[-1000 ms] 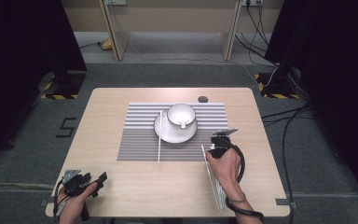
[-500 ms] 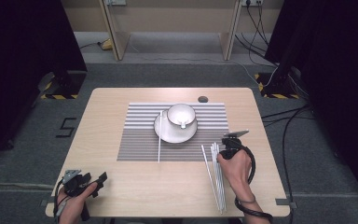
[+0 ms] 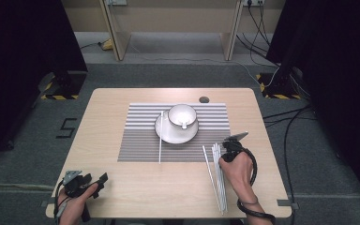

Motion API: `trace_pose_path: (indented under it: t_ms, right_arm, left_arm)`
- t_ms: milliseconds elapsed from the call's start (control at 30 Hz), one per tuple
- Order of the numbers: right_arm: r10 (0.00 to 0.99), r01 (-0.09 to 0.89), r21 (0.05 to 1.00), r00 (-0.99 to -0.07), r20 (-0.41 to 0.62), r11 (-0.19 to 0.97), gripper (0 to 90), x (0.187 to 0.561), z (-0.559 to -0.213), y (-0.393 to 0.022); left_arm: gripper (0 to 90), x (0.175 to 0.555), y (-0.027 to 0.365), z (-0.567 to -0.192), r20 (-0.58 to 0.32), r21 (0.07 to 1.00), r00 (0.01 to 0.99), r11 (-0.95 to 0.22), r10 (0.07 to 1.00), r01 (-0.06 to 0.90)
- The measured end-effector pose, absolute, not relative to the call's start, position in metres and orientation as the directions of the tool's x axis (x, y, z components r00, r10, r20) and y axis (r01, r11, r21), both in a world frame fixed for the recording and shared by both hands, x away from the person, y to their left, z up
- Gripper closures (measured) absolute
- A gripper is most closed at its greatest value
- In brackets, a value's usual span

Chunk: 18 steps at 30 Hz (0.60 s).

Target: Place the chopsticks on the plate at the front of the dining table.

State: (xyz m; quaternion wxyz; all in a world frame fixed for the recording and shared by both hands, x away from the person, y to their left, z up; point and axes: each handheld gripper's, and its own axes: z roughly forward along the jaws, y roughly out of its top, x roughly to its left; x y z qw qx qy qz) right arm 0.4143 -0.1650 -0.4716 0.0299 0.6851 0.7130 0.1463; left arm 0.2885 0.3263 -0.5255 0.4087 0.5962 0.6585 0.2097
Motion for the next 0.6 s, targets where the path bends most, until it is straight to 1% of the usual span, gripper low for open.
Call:
trace_pose_path:
  t_ms: [167, 233, 333, 600]
  right_arm:
    - [0.988, 0.97, 0.243, -0.062, 0.142, 0.025, 80.1, 0.4153, -0.4727, -0.164]
    - [0.99, 0.972, 0.233, -0.066, 0.126, 0.035, 83.5, 0.415, -0.474, -0.1624]
    - [0.991, 0.972, 0.233, -0.068, 0.114, 0.04, 84.2, 0.4148, -0.4738, -0.1616]
    - [0.994, 0.973, 0.229, -0.031, 0.1, 0.007, 84.8, 0.4147, -0.4725, -0.1698]
  left_arm:
    - [25.7, 0.2885, 0.3264, -0.5255, -0.289, 0.763, 0.045, 0.202, 0.956, 0.614]
    - [25.6, 0.2885, 0.3263, -0.5255, -0.287, 0.763, 0.045, 0.201, 0.957, 0.614]
    - [25.6, 0.2885, 0.3263, -0.5255, -0.288, 0.764, 0.045, 0.201, 0.956, 0.613]
    - [25.7, 0.2885, 0.3262, -0.5255, -0.287, 0.764, 0.045, 0.2, 0.957, 0.614]
